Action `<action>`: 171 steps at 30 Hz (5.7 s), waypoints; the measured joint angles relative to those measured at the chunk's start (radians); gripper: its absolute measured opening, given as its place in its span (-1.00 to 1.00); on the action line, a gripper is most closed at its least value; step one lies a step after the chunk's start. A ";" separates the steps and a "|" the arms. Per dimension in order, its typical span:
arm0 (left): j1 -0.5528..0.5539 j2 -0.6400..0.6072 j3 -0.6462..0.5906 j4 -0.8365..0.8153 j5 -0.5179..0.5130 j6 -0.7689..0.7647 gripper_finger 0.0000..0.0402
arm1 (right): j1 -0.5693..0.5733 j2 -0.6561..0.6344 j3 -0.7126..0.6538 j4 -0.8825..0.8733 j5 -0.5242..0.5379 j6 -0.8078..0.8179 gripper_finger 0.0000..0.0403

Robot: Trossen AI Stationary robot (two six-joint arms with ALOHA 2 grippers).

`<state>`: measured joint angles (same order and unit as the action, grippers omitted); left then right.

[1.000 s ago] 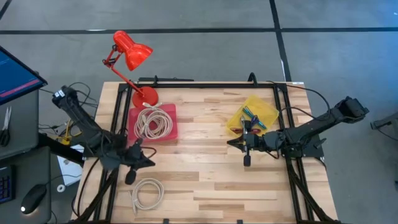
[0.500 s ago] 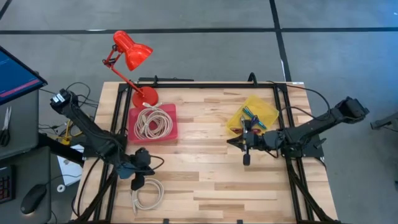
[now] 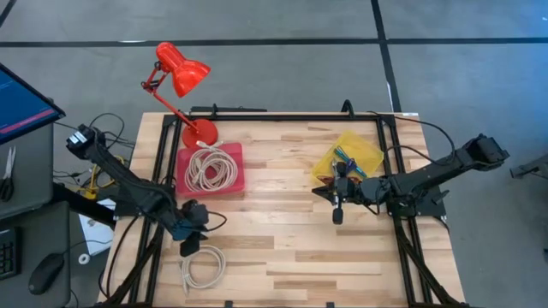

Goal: Pick & Place USB Port
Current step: Put the brown USB cable into the pink bin, then return to Home Position

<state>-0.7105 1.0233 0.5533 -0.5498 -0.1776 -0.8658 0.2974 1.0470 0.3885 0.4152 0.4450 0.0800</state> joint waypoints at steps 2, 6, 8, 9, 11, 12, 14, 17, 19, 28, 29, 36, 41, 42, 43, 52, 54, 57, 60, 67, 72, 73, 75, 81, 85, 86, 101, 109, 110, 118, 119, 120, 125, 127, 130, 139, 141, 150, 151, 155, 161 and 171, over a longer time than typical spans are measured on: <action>0.000 0.008 -0.001 -0.020 0.029 0.000 -0.24 | 0.000 0.000 0.000 0.000 0.000 0.000 -0.96; -0.001 0.035 -0.001 -0.018 0.117 -0.015 -0.15 | 0.000 0.000 0.000 0.000 0.000 0.000 -0.96; -0.001 0.052 -0.001 -0.017 0.162 -0.051 -0.12 | 0.000 0.000 0.000 0.000 0.000 0.000 -0.96; -0.001 0.059 -0.001 -0.014 0.182 -0.068 -0.12 | 0.000 0.000 0.000 0.000 0.000 0.000 -0.96; -0.004 0.075 -0.001 -0.008 0.211 -0.098 -0.11 | 0.000 0.000 0.000 0.000 0.000 0.000 -0.96; -0.006 0.085 -0.001 -0.010 0.219 -0.109 -0.11 | 0.000 0.000 0.000 0.000 0.000 0.000 -0.96; -0.011 0.105 -0.001 -0.006 0.227 -0.117 -0.11 | 0.000 0.000 0.000 -0.001 0.000 0.000 -0.96; -0.014 0.137 -0.001 0.003 0.228 -0.120 -0.11 | 0.000 0.000 0.000 -0.001 0.000 0.000 -0.96; -0.014 0.160 -0.001 0.029 0.228 -0.130 -0.11 | 0.000 0.000 0.000 0.000 0.000 0.000 -0.96; -0.014 0.253 -0.002 0.081 0.231 -0.145 -0.11 | 0.000 0.000 0.000 -0.001 0.000 0.000 -0.96; -0.014 0.264 -0.002 0.084 0.231 -0.147 -0.11 | 0.000 0.000 0.000 -0.001 0.000 0.000 -0.96; -0.014 0.351 0.001 0.121 0.234 -0.165 -0.11 | 0.002 0.000 0.000 -0.001 0.000 0.000 -0.96; -0.013 0.369 0.001 0.122 0.237 -0.165 -0.19 | 0.002 0.000 0.000 -0.001 0.000 0.000 -0.96; -0.013 0.366 0.000 0.121 0.235 -0.164 -0.23 | 0.002 0.000 0.000 -0.001 0.000 0.000 -0.96; -0.013 0.358 -0.001 0.120 0.234 -0.164 -0.30 | 0.002 0.000 0.000 -0.001 0.000 0.000 -0.96; -0.024 0.313 -0.003 0.137 0.252 -0.165 -0.85 | 0.002 0.000 0.000 -0.006 0.000 0.000 -0.96; -0.032 0.312 -0.003 0.140 0.249 -0.164 -0.85 | 0.002 0.000 0.000 -0.009 0.000 0.000 -0.96; -0.034 0.312 -0.002 0.143 0.226 -0.137 -0.85 | 0.002 0.000 0.000 -0.021 0.000 0.001 -0.96; -0.027 0.291 -0.002 0.142 0.196 -0.106 -0.85 | 0.002 0.000 0.000 -0.023 0.000 0.001 -0.96; 0.009 0.139 0.000 0.138 0.021 -0.019 -0.85 | 0.002 0.000 0.000 -0.023 0.000 0.001 -0.96; 0.036 -0.008 0.001 0.086 -0.176 0.051 -0.85 | 0.002 0.000 0.000 -0.023 0.000 0.001 -0.96; 0.041 -0.034 0.001 0.061 -0.215 0.055 -0.85 | 0.002 0.000 0.000 -0.023 0.000 0.001 -0.96; 0.055 -0.079 0.001 0.005 -0.291 0.063 -0.85 | 0.002 0.000 0.000 -0.023 0.000 0.001 -0.96; 0.125 -0.162 0.001 -0.115 -0.499 0.086 -0.85 | 0.002 0.000 0.000 -0.023 0.000 0.001 -0.96; 0.191 -0.203 0.001 -0.131 -0.642 0.134 -0.85 | 0.002 0.000 0.000 -0.023 0.000 0.001 -0.96; 0.208 -0.216 0.001 -0.131 -0.685 0.150 -0.85 | 0.002 0.000 0.000 -0.023 0.000 0.001 -0.96; 0.483 -0.301 0.001 -0.130 -0.896 0.186 -0.85 | 0.001 0.000 0.000 -0.026 0.000 0.001 -0.96; 0.664 -0.301 0.001 -0.133 -0.675 0.188 -0.85 | 0.001 0.000 0.000 -0.027 0.000 0.001 -0.96; 0.680 -0.301 0.001 -0.134 -0.658 0.188 -0.85 | 0.001 0.000 0.000 -0.027 0.000 0.001 -0.96; 0.789 -0.301 -0.039 -0.140 -0.569 0.179 -0.85 | 0.001 0.000 0.000 -0.043 0.000 0.001 -0.96; 0.799 -0.301 -0.052 -0.140 -0.556 0.176 -0.85 | 0.001 0.000 0.000 -0.043 0.000 0.001 -0.96; 0.807 -0.301 -0.065 -0.138 -0.541 0.172 -0.85 | 0.001 0.000 0.000 -0.043 0.000 0.001 -0.96; 0.831 -0.301 -0.126 -0.133 -0.503 0.135 -0.85 | 0.001 0.000 0.000 -0.043 0.000 0.001 -0.96; 0.831 -0.301 -0.141 -0.131 -0.503 0.117 -0.85 | 0.001 0.000 0.000 -0.043 0.000 0.000 -0.96; 0.831 -0.302 -0.151 -0.122 -0.504 0.116 -0.85 | 0.001 0.000 0.000 -0.043 0.000 0.001 -0.96; 0.831 -0.300 -0.156 -0.114 -0.530 0.154 -0.25 | 0.001 0.000 0.000 -0.042 0.000 0.001 -0.96; 0.831 -0.300 -0.156 -0.097 -0.531 0.183 -0.13 | 0.001 0.000 0.000 -0.042 0.000 0.001 -0.96; 0.830 -0.303 -0.156 0.142 -0.443 0.292 0.12 | 0.001 0.000 0.000 -0.042 0.000 0.001 -0.96; 0.830 -0.303 -0.155 0.167 -0.420 0.308 0.12 | 0.001 0.000 0.000 -0.043 0.000 0.000 -0.96; 0.830 -0.303 -0.150 0.193 -0.349 0.320 0.07 | 0.001 0.000 0.000 -0.044 0.000 0.001 -0.96; 0.829 -0.303 -0.110 0.161 -0.346 0.437 -0.04 | 0.001 0.000 0.000 -0.049 0.000 0.001 -0.96; 0.830 -0.303 0.026 -0.131 -0.346 0.463 -0.08 | 0.001 0.000 0.000 -0.049 0.000 0.011 -0.96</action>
<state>0.1190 0.7204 0.5791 -0.6810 -0.5236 -0.4023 0.2985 1.0470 0.3885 0.3664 0.4450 0.0910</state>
